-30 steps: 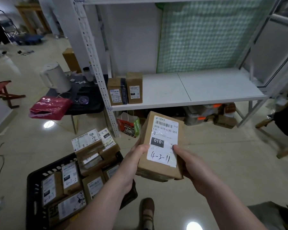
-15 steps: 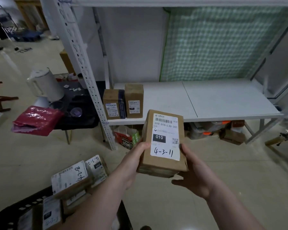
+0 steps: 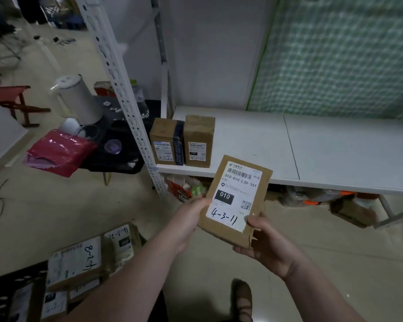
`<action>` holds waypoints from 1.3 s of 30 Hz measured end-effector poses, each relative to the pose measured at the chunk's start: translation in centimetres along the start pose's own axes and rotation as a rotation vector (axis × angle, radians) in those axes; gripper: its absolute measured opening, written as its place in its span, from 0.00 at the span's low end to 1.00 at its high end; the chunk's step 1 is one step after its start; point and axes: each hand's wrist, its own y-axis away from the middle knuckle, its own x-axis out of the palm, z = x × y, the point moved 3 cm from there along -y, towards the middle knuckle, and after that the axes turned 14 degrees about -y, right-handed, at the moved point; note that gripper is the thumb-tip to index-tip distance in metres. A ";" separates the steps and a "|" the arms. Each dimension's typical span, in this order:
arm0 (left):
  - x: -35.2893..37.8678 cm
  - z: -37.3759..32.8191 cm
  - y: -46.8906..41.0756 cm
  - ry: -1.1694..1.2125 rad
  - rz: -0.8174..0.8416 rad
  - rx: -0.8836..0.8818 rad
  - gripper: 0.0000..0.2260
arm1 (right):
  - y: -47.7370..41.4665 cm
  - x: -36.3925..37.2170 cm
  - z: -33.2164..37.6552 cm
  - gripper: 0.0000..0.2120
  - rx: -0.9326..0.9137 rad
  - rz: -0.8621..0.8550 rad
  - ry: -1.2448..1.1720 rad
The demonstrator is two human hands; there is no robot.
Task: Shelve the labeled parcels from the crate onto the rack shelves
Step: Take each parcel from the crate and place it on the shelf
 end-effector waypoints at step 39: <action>3.0 5.6 -38.5 -0.037 -0.391 -0.038 0.12 | -40.6 -14.3 9.5 0.52 -0.370 -0.087 1.039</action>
